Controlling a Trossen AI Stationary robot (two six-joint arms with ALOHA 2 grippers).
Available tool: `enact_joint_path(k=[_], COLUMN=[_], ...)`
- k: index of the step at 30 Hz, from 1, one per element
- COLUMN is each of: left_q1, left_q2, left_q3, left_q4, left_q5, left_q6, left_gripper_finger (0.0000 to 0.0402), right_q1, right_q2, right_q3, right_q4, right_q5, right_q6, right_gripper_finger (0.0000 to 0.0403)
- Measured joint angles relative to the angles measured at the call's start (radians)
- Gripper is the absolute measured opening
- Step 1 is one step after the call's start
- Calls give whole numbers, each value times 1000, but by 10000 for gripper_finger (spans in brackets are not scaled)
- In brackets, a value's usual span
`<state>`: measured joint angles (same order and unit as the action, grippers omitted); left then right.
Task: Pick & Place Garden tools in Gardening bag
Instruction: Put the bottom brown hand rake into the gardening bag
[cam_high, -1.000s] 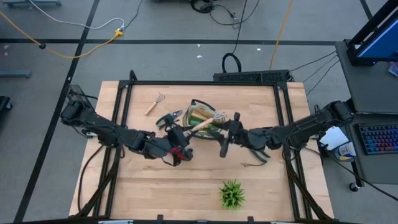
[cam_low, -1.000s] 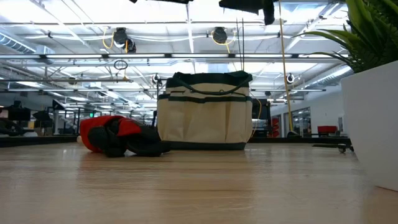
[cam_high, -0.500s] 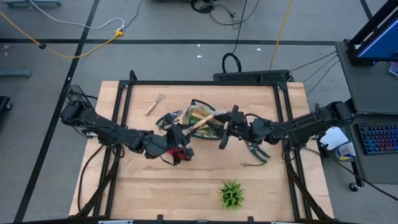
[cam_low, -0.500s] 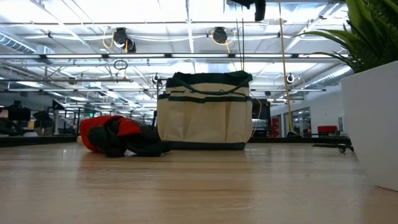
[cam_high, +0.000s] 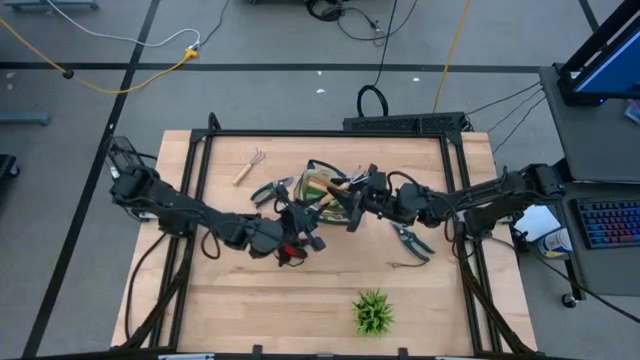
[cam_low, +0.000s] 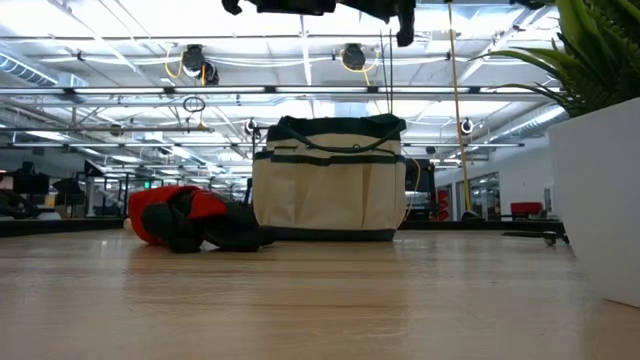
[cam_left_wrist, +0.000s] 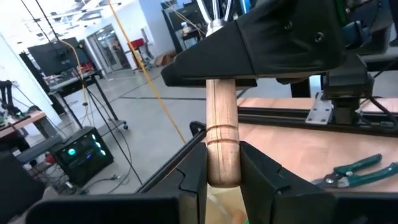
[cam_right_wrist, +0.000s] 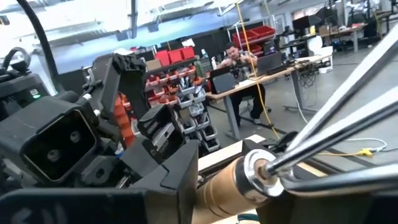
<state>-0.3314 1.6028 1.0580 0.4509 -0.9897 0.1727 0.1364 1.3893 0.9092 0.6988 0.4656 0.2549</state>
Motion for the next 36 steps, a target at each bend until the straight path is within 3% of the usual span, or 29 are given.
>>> enact_joint_path(k=[15,22,30,36], left_q1=[-18,-17,-14,-14], left_q2=[2,1,-7,-5], left_q3=[0,-1,1,0], left_q4=[117,105,102,33], left_q5=[-28,-3,17,23], left_q6=[1,5,-2,10], left_gripper_finger=[67,68,139,166], right_q1=[39,40,39,40], right_q2=[-7,-7,-2,-6], right_q3=[2,2,-3,-2], right_q4=[43,39,-31,-116], right_q5=[5,0,8,5], right_q6=[-58,-83,-100,-98], right_gripper_finger=[104,73,57,55])
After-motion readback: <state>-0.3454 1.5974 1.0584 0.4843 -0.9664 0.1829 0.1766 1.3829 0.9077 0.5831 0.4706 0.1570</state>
